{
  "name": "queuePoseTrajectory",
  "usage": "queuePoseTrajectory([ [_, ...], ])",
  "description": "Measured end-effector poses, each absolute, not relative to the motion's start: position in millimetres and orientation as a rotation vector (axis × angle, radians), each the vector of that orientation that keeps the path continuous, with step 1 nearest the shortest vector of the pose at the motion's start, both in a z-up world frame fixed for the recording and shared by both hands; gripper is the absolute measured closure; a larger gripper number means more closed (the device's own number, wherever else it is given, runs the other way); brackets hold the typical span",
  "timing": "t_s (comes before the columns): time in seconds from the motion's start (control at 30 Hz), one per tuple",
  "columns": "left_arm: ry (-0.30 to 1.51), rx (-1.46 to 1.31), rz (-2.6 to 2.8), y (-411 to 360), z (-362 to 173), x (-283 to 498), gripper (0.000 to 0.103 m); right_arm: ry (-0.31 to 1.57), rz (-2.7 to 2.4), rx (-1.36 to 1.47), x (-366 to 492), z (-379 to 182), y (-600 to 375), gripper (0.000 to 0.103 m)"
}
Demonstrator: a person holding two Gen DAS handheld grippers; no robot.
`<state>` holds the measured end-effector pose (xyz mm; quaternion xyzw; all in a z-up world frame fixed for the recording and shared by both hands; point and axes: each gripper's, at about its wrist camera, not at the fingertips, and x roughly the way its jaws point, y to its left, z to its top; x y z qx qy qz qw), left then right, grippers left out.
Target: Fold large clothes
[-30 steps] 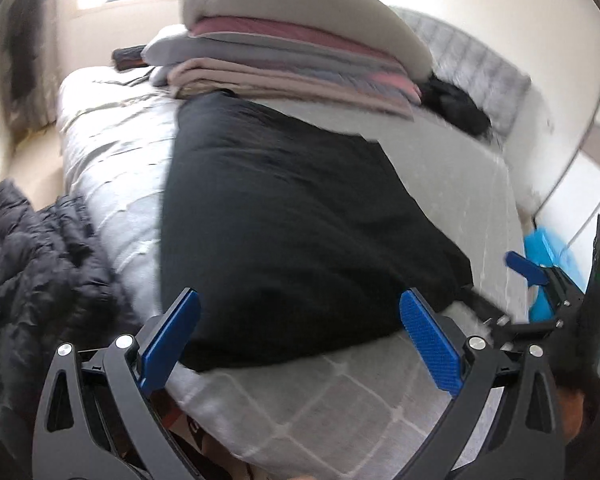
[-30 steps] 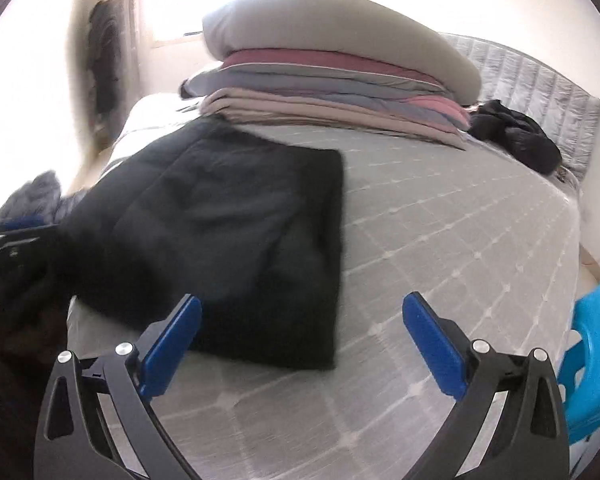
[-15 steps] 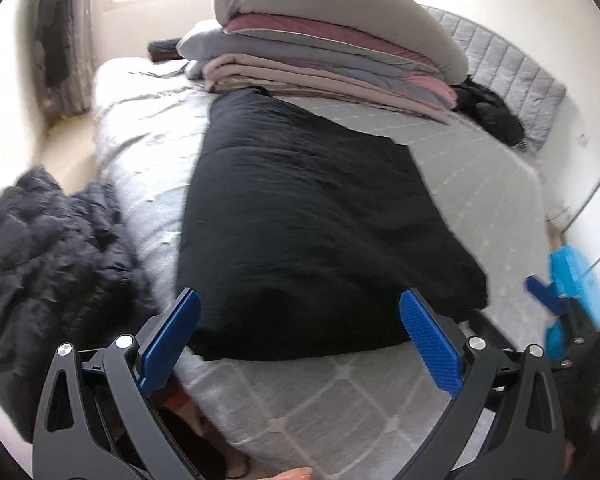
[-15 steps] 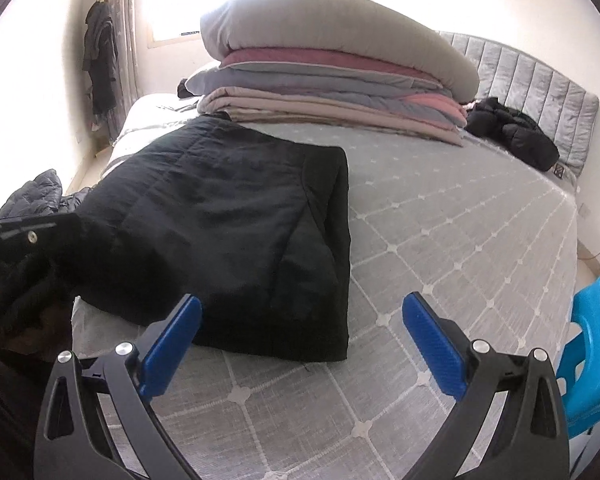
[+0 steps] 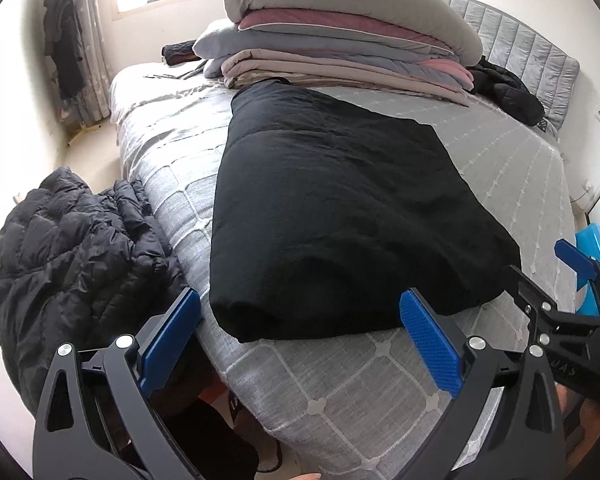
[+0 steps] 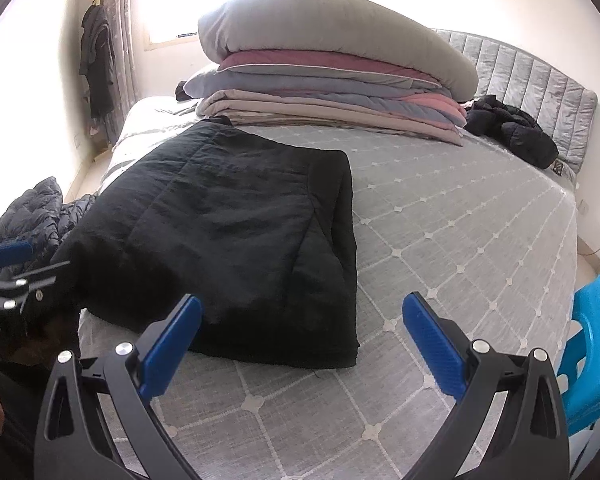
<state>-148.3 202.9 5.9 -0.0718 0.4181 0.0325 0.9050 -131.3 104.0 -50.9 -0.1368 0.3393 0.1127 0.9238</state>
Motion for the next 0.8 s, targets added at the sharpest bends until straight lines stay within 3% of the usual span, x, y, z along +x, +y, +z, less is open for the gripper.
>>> queuePoseTrajectory([
  [0.8, 0.922, -0.122, 0.057, 198.2, -6.3, -145.5, 0.007, 0.78, 0.225, -0.282, -125.5, -56.0, 99.2, 0.006],
])
